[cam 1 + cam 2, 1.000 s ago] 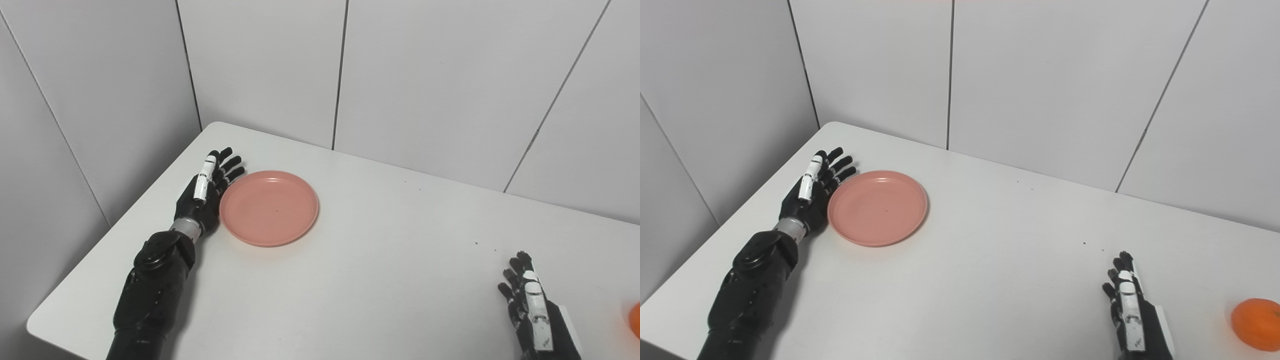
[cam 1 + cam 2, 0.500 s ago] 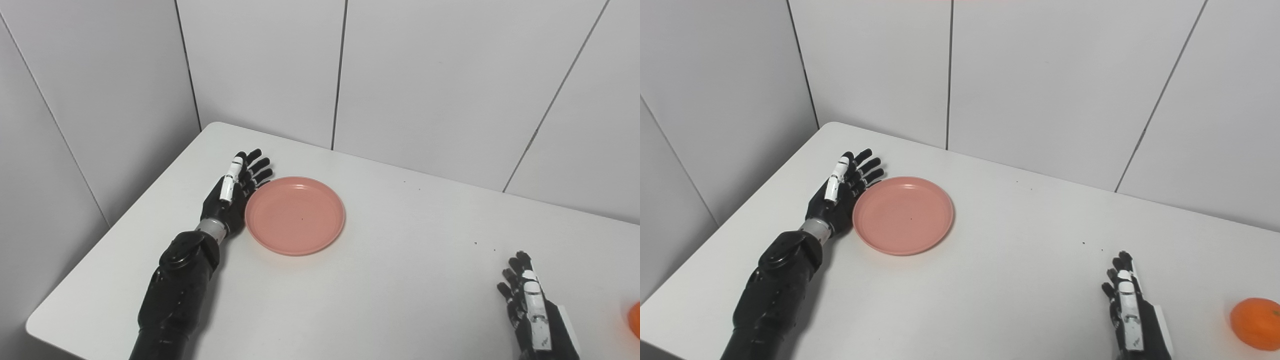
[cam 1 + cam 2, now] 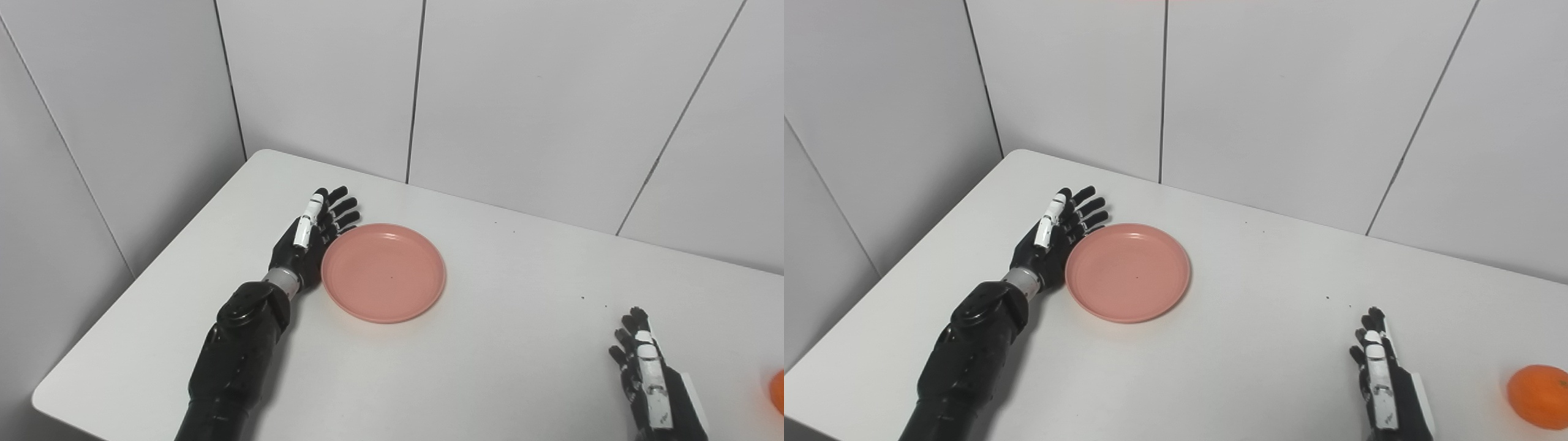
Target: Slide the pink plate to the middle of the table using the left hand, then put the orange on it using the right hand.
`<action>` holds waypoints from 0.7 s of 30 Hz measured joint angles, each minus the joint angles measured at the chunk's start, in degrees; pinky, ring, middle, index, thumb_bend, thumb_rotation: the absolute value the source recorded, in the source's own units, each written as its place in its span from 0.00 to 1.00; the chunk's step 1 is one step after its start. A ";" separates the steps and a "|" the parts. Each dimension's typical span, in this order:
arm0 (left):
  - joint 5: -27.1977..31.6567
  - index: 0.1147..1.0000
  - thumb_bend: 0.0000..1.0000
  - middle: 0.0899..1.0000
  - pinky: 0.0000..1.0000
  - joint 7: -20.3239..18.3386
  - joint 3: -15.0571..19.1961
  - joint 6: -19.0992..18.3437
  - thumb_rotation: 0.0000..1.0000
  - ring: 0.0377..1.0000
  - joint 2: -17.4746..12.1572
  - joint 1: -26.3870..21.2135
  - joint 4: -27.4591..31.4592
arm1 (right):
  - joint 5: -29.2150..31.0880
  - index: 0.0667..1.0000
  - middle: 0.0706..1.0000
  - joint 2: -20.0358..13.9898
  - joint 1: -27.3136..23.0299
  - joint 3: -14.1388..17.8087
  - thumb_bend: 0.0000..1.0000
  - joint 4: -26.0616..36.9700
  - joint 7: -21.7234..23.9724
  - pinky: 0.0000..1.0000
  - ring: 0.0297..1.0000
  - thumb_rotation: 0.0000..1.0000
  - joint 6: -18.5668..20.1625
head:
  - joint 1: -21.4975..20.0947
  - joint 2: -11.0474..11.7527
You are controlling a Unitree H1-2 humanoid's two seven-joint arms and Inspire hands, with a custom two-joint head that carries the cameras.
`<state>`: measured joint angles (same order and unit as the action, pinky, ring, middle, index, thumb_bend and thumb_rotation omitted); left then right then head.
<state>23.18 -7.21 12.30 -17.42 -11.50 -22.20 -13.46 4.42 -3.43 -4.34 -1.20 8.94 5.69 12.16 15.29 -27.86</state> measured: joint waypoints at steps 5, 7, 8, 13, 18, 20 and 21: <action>0.08 0.90 0.34 0.92 0.91 -0.34 -1.24 -0.43 1.00 0.91 0.44 -0.01 0.39 | 0.05 1.00 1.00 0.12 0.01 0.04 0.18 0.00 -0.03 1.00 1.00 1.00 -0.03 | -1.23 -0.88; 0.11 0.90 0.33 0.92 0.91 -0.61 -1.76 -1.18 1.00 0.92 0.46 -0.06 0.61 | 0.05 1.00 1.00 0.39 0.02 0.08 0.18 0.00 -0.12 1.00 1.00 1.00 -0.04 | -1.58 -1.31; 0.11 0.90 0.34 0.92 0.91 -0.76 -1.98 -1.37 1.00 0.92 0.49 -0.09 0.64 | 0.04 1.00 1.00 0.48 0.03 0.06 0.19 0.00 -0.13 1.00 1.00 1.00 -0.04 | -1.67 -1.41; 0.13 0.90 0.34 0.92 0.92 -1.47 -2.60 -1.61 1.00 0.91 1.24 -0.20 0.72 | 0.02 1.00 1.00 0.52 0.07 0.04 0.21 0.13 -0.14 1.00 1.00 1.00 -0.02 | -2.90 -2.11; 0.12 0.90 0.37 0.91 0.91 -2.06 -3.35 -1.62 1.00 0.91 2.60 -0.21 0.88 | -0.11 1.00 1.00 0.89 0.08 0.01 0.19 0.15 -0.23 1.00 1.00 1.00 -0.02 | -3.78 -2.55; 0.11 0.89 0.38 0.90 0.91 -2.06 -3.73 -1.73 1.00 0.90 2.95 -0.21 1.05 | -0.11 1.00 1.00 1.16 0.08 0.03 0.18 0.15 -0.34 1.00 1.00 1.00 -0.02 | -4.39 -2.81; 0.10 0.89 0.38 0.91 0.91 -2.06 -3.96 -1.97 1.00 0.90 3.12 -0.21 1.29 | -0.12 1.00 1.00 1.33 0.08 0.05 0.18 0.15 -0.44 1.00 1.00 1.00 -0.02 | -4.74 -2.90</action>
<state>23.28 -9.27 8.33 -19.39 -8.38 -22.41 -12.17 4.30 -2.10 -4.27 -1.15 9.09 5.26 12.14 10.55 -30.76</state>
